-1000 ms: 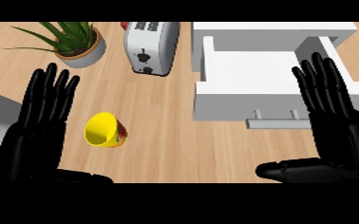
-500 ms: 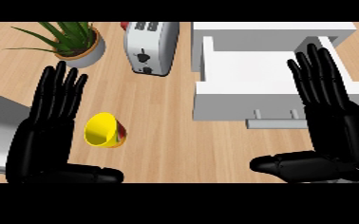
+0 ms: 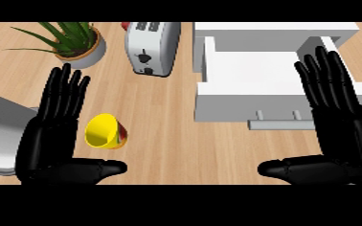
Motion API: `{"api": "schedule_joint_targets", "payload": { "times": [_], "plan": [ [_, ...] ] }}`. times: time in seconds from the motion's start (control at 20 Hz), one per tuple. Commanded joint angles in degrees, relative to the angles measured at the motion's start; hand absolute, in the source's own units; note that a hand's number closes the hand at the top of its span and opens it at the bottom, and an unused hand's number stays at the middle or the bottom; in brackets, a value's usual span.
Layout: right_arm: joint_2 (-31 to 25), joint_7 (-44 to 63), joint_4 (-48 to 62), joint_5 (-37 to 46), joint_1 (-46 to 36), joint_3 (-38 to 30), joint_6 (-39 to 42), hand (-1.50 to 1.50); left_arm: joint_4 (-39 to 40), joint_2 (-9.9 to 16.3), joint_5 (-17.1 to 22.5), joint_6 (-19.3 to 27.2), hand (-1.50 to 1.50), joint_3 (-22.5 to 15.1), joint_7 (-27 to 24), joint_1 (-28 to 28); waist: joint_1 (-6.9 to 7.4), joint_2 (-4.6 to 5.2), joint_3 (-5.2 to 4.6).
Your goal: Pick up the cup, place it into the drawer and close the drawer
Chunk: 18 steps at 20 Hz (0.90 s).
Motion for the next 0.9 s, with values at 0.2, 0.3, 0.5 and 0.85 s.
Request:
{"api": "schedule_joint_targets", "payload": {
  "times": [0.2, 0.3, 0.5, 0.85],
  "plan": [
    [-1.2, -0.5, -0.4, -1.1, 1.7, -2.0, 1.8, -1.5, 0.1, 0.6, -1.0, 0.5, -1.5, 0.3, 1.3, 2.8, 0.02, -0.02, 0.01],
    [0.6, 2.6, -0.4, 1.3, -2.9, 0.3, -1.6, -1.5, 3.5, 0.7, 0.1, -0.9, -1.5, 1.7, -2.7, 5.0, 0.13, -0.01, -0.01],
    [-1.3, 2.7, 0.5, -1.6, -4.0, -3.0, 0.1, -1.5, 6.3, 1.9, 1.8, -2.0, -1.5, 4.6, -3.5, 5.2, 0.13, 0.01, -0.01],
    [0.8, 1.5, 0.0, 2.3, -0.8, 0.8, -0.6, -1.5, 15.1, 0.1, -2.1, -1.9, -1.5, 3.7, -12.7, 6.9, 0.1, 0.0, 0.0]
  ]
}}
